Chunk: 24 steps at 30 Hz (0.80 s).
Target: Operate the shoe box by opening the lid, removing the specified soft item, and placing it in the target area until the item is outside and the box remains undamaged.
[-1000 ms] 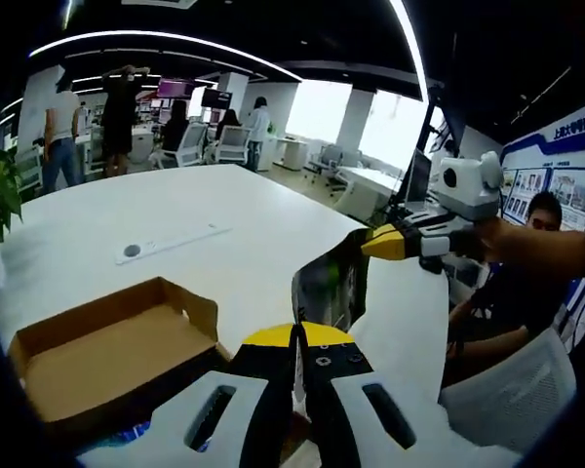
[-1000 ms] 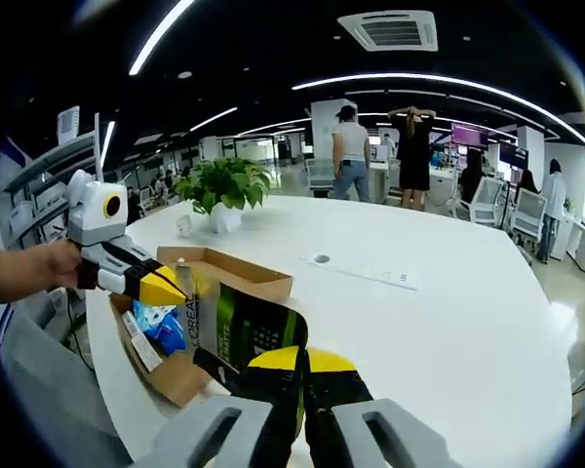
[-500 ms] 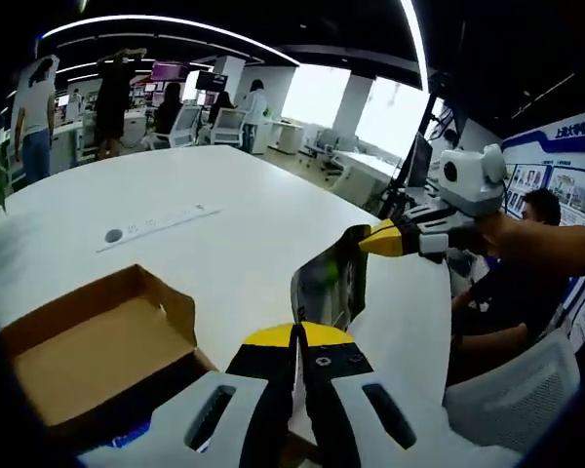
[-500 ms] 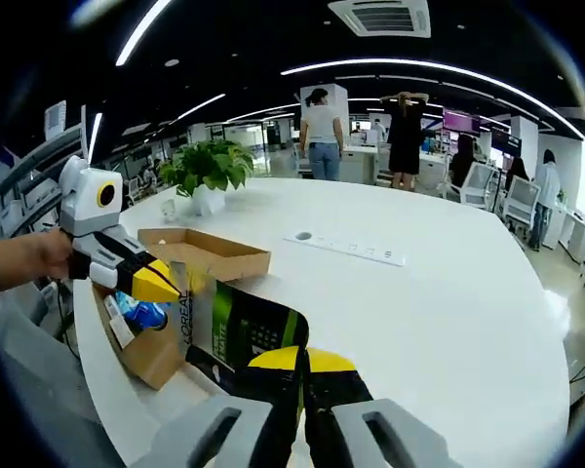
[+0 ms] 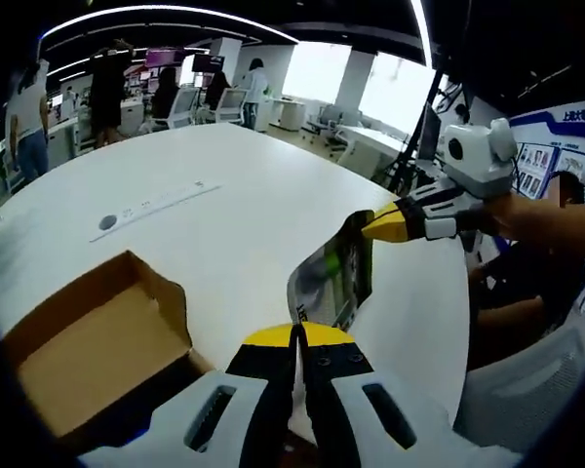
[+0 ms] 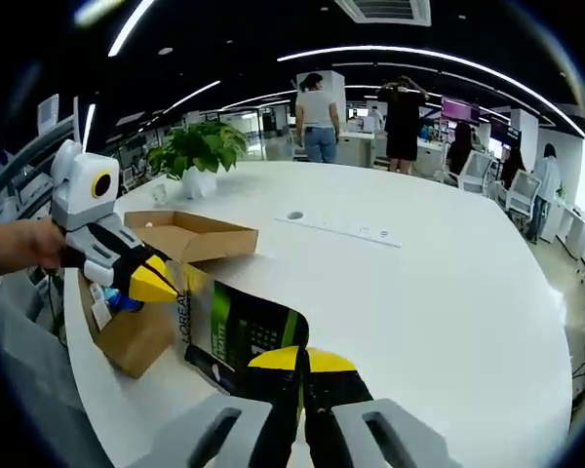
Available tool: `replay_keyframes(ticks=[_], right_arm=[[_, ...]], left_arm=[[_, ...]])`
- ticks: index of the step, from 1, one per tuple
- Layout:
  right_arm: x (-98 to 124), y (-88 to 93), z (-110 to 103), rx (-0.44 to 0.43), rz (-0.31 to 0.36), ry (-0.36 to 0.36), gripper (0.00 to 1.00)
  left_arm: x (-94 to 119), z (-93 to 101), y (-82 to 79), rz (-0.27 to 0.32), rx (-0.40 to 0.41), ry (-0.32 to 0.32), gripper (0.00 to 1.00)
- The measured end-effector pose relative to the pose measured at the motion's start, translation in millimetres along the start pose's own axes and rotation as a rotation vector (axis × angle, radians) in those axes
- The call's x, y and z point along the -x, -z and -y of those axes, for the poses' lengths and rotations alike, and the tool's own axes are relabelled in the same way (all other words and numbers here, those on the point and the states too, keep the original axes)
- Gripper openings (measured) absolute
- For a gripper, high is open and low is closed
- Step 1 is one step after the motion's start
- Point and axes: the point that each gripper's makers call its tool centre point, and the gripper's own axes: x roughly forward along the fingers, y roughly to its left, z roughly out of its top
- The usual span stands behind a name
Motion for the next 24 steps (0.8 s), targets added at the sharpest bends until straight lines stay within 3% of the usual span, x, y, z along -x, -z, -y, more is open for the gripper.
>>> replay_keyframes(ticks=[10, 24], right_arm=[[-15.1, 5.4, 4.4, -0.003, -0.013, 0.013, 0.00], [-28.4, 6.6, 10.8, 0.008, -0.016, 0.029, 0.00]], left_arm=[[-9.0, -9.4, 7.5, -0.053, -0.045, -0.028, 0.00], [-21.7, -22.0, 8.5, -0.125, -0.178, -0.073, 0.00]])
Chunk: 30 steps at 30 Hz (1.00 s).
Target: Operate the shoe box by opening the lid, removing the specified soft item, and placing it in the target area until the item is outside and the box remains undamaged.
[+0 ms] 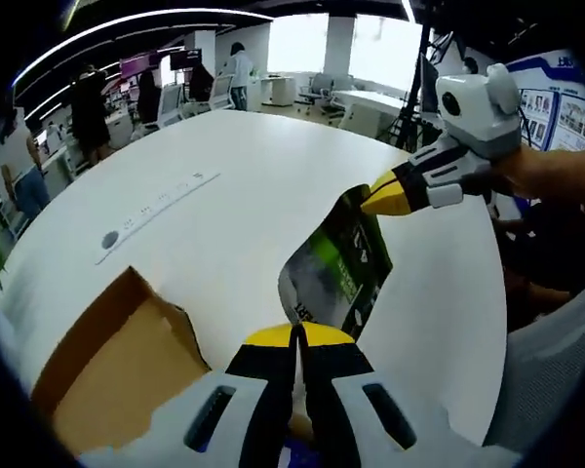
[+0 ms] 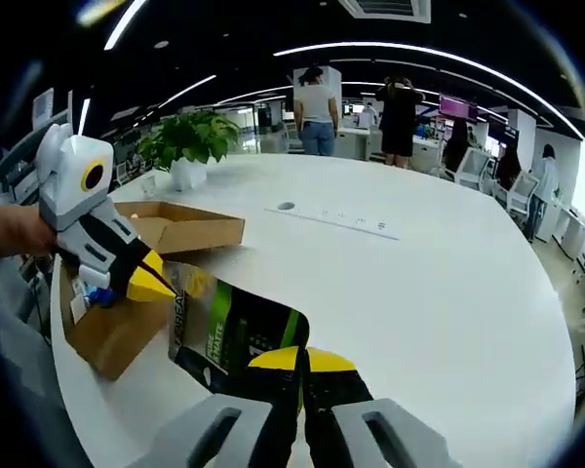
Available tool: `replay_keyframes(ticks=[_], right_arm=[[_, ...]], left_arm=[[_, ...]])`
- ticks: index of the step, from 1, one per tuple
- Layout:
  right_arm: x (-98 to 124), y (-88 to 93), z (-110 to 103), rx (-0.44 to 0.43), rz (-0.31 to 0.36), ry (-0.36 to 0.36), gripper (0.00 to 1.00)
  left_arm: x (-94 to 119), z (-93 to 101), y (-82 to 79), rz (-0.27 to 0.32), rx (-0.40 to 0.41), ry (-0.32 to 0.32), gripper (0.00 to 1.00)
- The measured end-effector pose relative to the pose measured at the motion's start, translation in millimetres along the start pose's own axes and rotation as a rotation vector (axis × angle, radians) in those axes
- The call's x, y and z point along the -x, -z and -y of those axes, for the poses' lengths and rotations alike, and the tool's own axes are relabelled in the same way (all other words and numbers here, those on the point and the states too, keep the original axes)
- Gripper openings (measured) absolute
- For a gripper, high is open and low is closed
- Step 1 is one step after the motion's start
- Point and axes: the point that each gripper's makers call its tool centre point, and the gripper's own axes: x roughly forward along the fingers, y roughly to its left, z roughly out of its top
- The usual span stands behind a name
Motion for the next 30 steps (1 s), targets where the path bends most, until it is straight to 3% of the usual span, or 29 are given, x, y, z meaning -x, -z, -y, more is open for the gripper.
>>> replay_keyframes(ticks=[17, 22, 27, 30], right_arm=[[-16.2, 9.2, 5.3, 0.024, -0.008, 0.008, 0.00], [-22.5, 10.8, 4.6, 0.050, -0.018, 0.014, 0.00], [-27.1, 13.5, 4.9, 0.050, -0.027, 0.016, 0.00], [-30.0, 15.5, 4.8, 0.048, -0.030, 0.017, 0.00]], left_arm=[[-14.9, -6.6, 6.6, -0.126, -0.210, -0.059, 0.00], [-17.2, -5.9, 10.1, -0.172, -0.328, -0.072, 0.00], [-19.0, -9.5, 10.8, -0.192, -0.370, -0.092, 0.00], [-19.8, -9.5, 13.3, -0.226, -0.463, -0.104, 0.00]])
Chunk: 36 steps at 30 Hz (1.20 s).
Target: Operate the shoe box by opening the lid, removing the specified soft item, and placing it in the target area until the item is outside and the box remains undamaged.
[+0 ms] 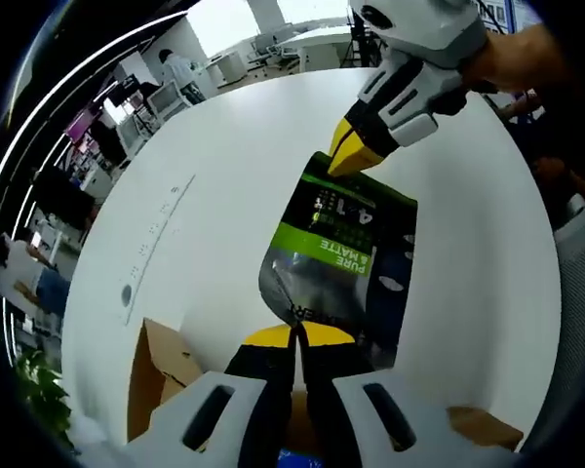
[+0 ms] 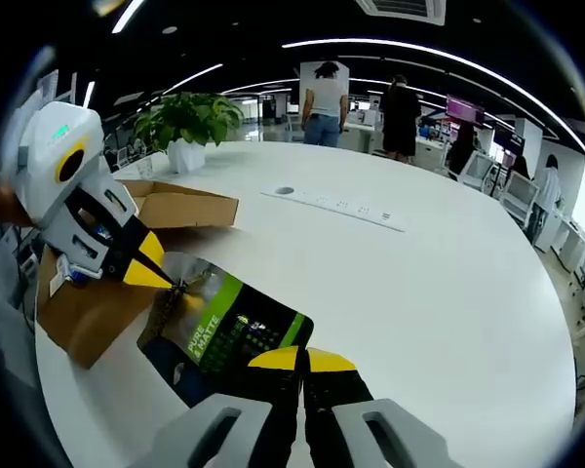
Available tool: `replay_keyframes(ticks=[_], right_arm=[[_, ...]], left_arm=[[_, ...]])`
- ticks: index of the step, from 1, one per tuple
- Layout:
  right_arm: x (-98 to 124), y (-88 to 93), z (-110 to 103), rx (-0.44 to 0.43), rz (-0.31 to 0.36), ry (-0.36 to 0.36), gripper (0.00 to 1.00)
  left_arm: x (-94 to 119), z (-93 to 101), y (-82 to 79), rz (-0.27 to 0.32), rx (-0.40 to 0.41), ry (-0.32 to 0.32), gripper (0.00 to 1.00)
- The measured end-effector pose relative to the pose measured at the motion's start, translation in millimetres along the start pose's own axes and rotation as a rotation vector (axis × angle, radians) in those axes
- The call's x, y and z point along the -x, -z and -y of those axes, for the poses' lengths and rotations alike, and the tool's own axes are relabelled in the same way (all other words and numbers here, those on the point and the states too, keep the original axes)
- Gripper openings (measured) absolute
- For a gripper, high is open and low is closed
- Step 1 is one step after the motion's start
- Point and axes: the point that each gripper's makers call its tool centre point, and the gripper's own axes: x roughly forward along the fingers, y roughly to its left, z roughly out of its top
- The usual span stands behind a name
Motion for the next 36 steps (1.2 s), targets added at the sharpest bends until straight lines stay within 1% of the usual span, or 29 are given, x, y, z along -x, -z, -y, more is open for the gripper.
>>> replay_keyframes(ticks=[1, 3, 8, 10, 12, 15, 19, 23, 26, 27, 32, 36], right_arm=[[-0.6, 0.8, -0.8, 0.000, -0.001, -0.001, 0.00], [-2.6, 3.8, -0.3, 0.001, -0.008, -0.001, 0.00], [-5.7, 12.7, 1.6, 0.002, -0.032, 0.005, 0.00], [-7.3, 16.2, 2.8, 0.000, -0.040, 0.005, 0.00], [-9.0, 19.0, 2.5, 0.000, -0.048, 0.004, 0.00], [-10.9, 21.0, 0.1, 0.000, -0.055, 0.003, 0.00], [-15.0, 22.2, -0.8, 0.000, -0.063, 0.007, 0.00], [-18.1, 21.4, -1.1, 0.001, -0.065, 0.010, 0.00], [-20.6, 21.1, -0.2, -0.003, -0.067, 0.015, 0.00], [-21.2, 21.2, 0.0, -0.004, -0.069, 0.017, 0.00], [-24.0, 22.2, 2.6, -0.004, -0.078, 0.030, 0.00], [-26.6, 19.8, 5.3, -0.008, -0.078, 0.039, 0.00]], left_arm=[[-0.4, 0.5, 0.3, -0.004, -0.009, -0.004, 0.00], [-1.2, 0.1, 0.1, -0.002, -0.002, -0.007, 0.01], [0.3, -2.1, 0.0, 0.007, 0.029, -0.015, 0.02], [0.9, -2.6, -0.7, 0.017, 0.049, -0.010, 0.02], [1.6, -4.8, 0.6, 0.021, 0.086, -0.013, 0.01], [3.2, -4.5, -1.0, 0.049, 0.140, -0.007, 0.04], [5.1, -2.2, -0.5, 0.061, 0.158, 0.000, 0.07], [9.0, -1.1, -3.0, 0.091, 0.190, 0.007, 0.08], [14.0, -0.8, -7.8, 0.124, 0.205, 0.012, 0.08], [16.5, -1.7, -10.2, 0.142, 0.219, 0.012, 0.08], [24.7, -7.1, -10.9, 0.168, 0.259, 0.003, 0.09], [32.7, -11.5, -9.5, 0.186, 0.276, -0.010, 0.10]])
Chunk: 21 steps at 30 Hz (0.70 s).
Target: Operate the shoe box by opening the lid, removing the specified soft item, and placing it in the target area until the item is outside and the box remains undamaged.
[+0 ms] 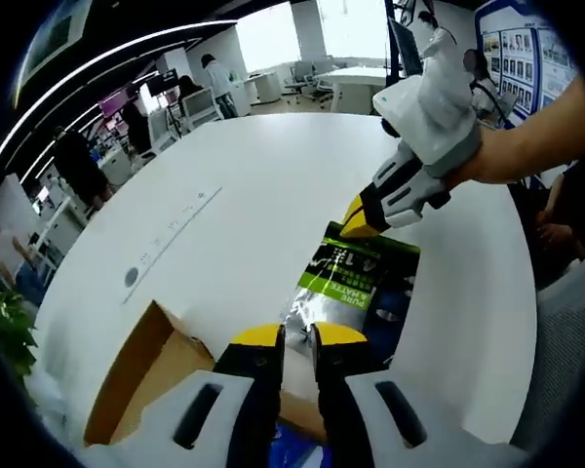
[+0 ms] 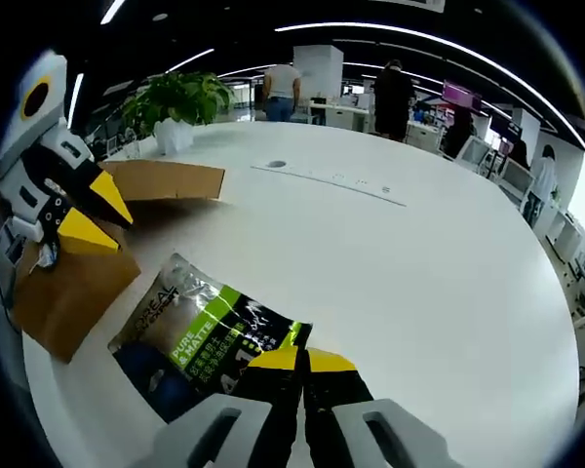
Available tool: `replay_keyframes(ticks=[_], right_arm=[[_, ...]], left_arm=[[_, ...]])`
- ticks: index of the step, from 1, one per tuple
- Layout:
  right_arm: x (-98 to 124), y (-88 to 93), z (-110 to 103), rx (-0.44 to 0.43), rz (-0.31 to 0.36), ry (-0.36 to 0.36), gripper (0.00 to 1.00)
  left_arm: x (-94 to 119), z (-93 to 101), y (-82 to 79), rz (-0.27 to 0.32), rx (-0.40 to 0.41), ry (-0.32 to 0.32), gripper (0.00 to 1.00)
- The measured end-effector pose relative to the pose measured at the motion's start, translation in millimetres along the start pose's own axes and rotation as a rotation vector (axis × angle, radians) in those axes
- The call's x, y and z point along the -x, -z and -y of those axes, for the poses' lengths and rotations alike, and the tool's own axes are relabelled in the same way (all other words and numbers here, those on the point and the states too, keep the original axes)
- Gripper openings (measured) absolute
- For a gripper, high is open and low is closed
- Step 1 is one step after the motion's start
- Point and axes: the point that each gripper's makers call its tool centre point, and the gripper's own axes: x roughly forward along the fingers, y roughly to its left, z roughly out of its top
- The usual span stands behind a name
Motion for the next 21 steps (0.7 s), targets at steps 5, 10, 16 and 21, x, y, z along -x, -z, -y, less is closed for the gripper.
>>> replay_keyframes(ticks=[5, 10, 16, 21], right_arm=[[-1.3, -1.5, 2.8, -0.045, -0.004, 0.013, 0.00], [-0.9, 1.3, 3.5, -0.054, -0.017, 0.026, 0.00], [1.2, 2.0, 3.6, -0.057, -0.027, 0.030, 0.00], [1.1, 4.8, 7.8, -0.048, -0.042, 0.037, 0.00]], left_arm=[[10.5, -7.8, 3.6, 0.015, 0.027, -0.018, 0.10], [23.9, -16.2, 11.9, 0.025, 0.061, -0.040, 0.10], [39.4, -23.9, 19.4, 0.048, 0.116, -0.064, 0.11], [50.9, -27.5, 25.3, 0.059, 0.147, -0.079, 0.11]])
